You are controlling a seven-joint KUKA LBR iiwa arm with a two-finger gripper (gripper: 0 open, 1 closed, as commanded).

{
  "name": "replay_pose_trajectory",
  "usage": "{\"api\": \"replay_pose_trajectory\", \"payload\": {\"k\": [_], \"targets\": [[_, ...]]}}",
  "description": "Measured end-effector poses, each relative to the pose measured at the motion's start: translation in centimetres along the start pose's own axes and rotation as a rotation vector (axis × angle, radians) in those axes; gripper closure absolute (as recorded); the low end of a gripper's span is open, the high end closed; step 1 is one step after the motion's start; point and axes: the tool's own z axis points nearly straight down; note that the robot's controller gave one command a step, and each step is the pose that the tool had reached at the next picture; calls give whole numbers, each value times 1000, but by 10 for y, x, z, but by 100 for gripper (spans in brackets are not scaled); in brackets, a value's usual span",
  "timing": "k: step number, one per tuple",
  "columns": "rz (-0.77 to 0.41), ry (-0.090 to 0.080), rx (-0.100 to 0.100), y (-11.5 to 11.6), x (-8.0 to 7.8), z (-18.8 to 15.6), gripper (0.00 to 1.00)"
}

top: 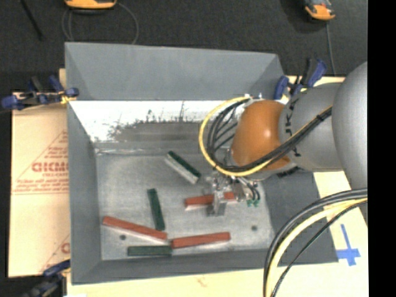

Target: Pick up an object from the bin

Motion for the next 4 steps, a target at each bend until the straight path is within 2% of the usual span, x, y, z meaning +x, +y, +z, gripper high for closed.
{"api": "replay_pose_trajectory", "payload": {"k": [2,4], "targets": [[-10,1,0,0,-1,-2,100],[-11,18,-1,-1,1,-23,100]]}}
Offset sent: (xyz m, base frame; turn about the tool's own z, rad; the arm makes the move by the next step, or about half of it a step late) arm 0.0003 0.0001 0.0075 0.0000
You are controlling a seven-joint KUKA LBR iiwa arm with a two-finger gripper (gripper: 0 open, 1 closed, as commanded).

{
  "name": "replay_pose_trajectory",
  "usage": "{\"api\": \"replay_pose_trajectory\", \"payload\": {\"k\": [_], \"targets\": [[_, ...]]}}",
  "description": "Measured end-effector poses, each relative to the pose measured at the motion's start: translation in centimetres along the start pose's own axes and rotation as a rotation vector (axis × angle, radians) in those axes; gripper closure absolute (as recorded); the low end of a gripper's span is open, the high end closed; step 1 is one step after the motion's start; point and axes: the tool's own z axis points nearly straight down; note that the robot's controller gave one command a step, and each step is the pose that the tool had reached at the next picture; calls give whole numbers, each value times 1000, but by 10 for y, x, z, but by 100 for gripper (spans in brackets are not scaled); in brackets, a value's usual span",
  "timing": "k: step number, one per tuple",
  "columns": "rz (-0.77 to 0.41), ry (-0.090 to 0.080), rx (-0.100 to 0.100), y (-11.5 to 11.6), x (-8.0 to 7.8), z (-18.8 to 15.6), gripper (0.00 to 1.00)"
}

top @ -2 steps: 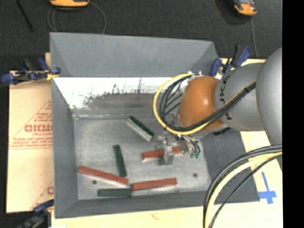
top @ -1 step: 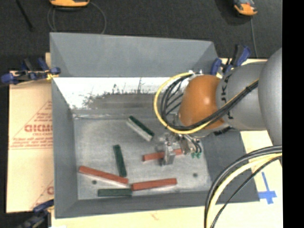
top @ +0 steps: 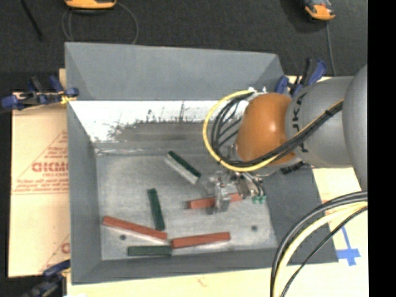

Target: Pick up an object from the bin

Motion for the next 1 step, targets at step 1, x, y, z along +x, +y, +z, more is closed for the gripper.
{"api": "replay_pose_trajectory", "payload": {"k": [1], "targets": [[0,-3,1,0,-1,-8,100]]}}
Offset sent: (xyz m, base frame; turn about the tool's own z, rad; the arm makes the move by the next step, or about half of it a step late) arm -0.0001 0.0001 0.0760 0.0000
